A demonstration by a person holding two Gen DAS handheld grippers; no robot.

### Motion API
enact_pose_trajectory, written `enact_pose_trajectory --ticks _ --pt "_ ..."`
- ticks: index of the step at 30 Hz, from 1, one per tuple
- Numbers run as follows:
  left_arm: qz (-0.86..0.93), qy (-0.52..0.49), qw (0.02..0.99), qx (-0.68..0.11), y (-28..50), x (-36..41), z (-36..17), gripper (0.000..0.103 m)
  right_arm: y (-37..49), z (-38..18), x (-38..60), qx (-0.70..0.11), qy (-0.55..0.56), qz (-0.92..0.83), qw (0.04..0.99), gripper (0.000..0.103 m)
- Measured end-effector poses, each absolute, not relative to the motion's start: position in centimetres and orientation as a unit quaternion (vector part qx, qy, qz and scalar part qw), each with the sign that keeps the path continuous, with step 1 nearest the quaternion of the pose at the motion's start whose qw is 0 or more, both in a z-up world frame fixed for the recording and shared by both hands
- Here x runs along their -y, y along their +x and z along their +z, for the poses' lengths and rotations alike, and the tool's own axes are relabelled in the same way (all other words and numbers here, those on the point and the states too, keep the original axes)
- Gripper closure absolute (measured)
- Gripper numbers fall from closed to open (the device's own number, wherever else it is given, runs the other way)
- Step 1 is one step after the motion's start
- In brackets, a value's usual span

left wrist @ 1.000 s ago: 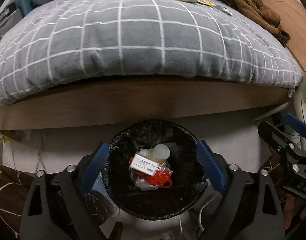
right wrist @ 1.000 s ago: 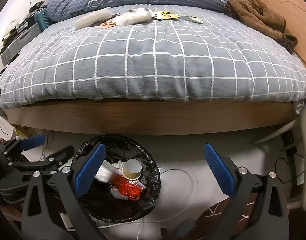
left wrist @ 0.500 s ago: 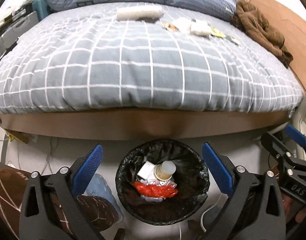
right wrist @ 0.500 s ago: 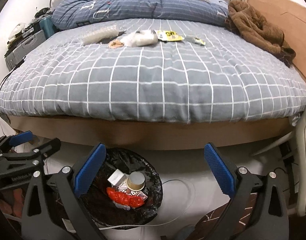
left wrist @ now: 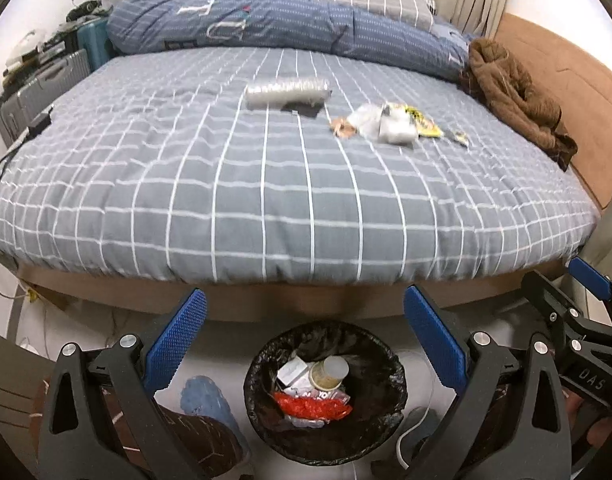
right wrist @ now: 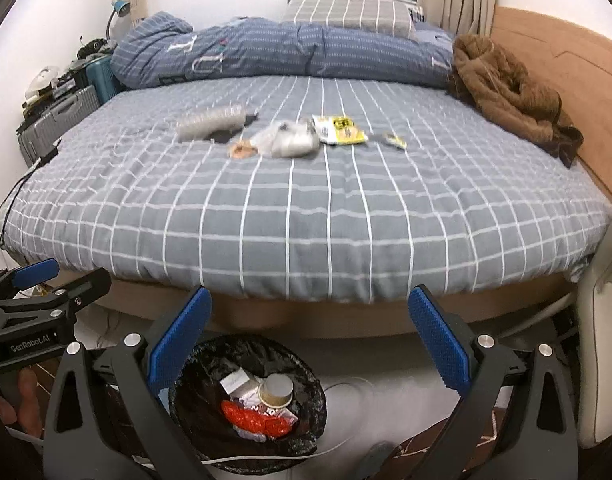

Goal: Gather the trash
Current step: 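Raise both tools back toward the remaining items on the bed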

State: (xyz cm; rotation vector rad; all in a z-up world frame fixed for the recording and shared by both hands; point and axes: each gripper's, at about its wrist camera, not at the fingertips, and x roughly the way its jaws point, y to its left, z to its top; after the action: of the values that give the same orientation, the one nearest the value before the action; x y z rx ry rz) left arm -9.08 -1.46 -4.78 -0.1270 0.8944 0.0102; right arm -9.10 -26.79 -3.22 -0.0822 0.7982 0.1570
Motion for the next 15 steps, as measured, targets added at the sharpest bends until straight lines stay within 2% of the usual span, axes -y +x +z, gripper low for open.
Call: enact_pose_trajectory --ticks 8,15 --pt "0.015 -0.066 0.908 -0.413 -7.8 0.5 -2.3 0.006 -7.9 -0.2 26.7 -0.361 -0.033 0.076 0.929 0.008" --pt "0.022 -0.063 0.907 -0.415 -5.2 -0.5 -2.0 0.006 -5.4 -0.2 26.2 -0.363 -0.031 0.081 0.928 0.008"
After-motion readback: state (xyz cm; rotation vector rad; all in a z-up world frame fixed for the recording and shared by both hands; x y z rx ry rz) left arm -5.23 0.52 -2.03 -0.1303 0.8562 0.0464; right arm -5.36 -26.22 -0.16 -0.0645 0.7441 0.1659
